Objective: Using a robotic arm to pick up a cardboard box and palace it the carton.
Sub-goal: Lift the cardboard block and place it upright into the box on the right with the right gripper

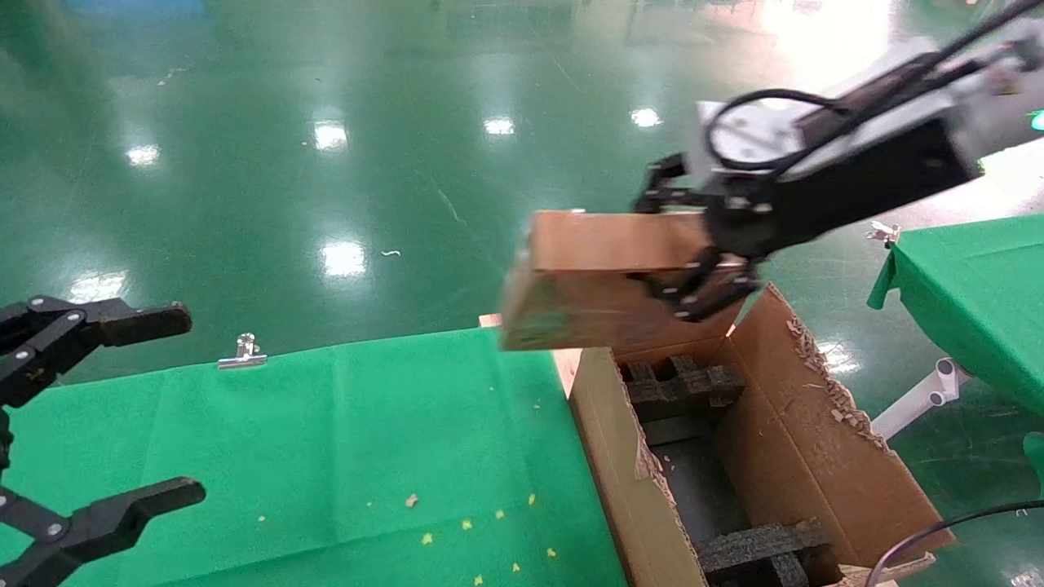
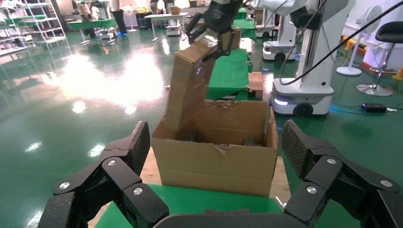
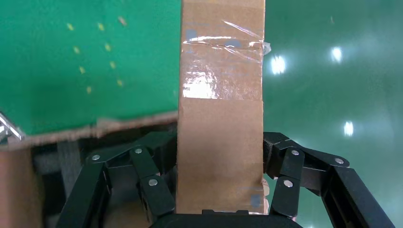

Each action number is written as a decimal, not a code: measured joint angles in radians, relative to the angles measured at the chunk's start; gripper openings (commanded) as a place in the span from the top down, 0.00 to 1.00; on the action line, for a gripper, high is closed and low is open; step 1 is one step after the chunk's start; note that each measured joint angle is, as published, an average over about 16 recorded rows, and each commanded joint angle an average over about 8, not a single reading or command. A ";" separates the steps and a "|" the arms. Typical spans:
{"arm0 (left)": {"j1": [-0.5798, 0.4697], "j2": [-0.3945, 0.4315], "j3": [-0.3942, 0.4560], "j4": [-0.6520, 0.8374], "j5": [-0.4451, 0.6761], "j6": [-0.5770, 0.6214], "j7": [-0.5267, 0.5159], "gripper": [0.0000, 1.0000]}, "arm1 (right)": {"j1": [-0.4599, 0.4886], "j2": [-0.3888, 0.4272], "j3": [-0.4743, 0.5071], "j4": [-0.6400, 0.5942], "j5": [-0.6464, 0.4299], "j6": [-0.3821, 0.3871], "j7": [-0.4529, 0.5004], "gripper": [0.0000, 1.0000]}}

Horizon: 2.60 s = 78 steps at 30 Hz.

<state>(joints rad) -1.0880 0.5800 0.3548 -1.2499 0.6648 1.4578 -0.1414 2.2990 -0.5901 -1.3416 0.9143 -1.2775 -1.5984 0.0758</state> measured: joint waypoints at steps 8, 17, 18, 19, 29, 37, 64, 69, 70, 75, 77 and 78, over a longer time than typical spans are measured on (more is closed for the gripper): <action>0.000 0.000 0.000 0.000 0.000 0.000 0.000 0.00 | 0.152 0.129 -0.193 0.012 -0.037 0.001 0.039 1.00; 0.000 0.000 0.000 0.000 0.000 0.000 0.000 0.00 | 0.191 0.225 -0.308 -0.034 -0.003 0.040 0.129 1.00; 0.000 0.000 0.000 0.000 0.000 0.000 0.000 0.00 | 0.187 0.235 -0.314 -0.041 0.006 0.049 0.145 1.00; 0.000 0.000 0.000 0.000 0.000 0.000 0.000 0.00 | 0.182 0.246 -0.319 -0.048 0.014 0.060 0.162 1.00; 0.000 0.000 0.000 0.000 0.000 0.000 0.000 0.00 | 0.089 0.372 -0.351 -0.049 0.109 0.205 0.370 1.00; 0.000 0.000 0.000 0.000 0.000 0.000 0.000 0.00 | 0.000 0.473 -0.393 0.055 0.169 0.356 0.509 1.00; 0.000 0.000 0.000 0.000 0.000 0.000 0.000 0.00 | -0.251 0.532 -0.610 0.364 0.125 0.967 0.908 1.00; 0.000 0.000 0.000 0.000 0.000 0.000 0.000 0.00 | -0.277 0.499 -0.636 0.361 0.092 1.019 0.968 1.00; 0.000 0.000 0.000 0.000 0.000 0.000 0.000 0.00 | -0.282 0.492 -0.641 0.358 0.085 1.028 0.980 1.00; 0.000 0.000 0.000 0.000 0.000 0.000 0.000 0.00 | -0.309 0.453 -0.665 0.341 0.056 1.072 1.037 1.00; 0.000 0.000 0.000 0.000 0.000 0.000 0.000 0.00 | -0.322 0.435 -0.676 0.332 0.046 1.089 1.059 1.00; 0.000 0.000 0.000 0.000 0.000 0.000 0.000 0.00 | -0.329 0.427 -0.681 0.327 0.042 1.098 1.069 1.00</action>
<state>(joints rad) -1.0881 0.5798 0.3552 -1.2499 0.6645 1.4576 -0.1412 1.9701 -0.1633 -2.0222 1.2416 -1.2354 -0.5003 1.1452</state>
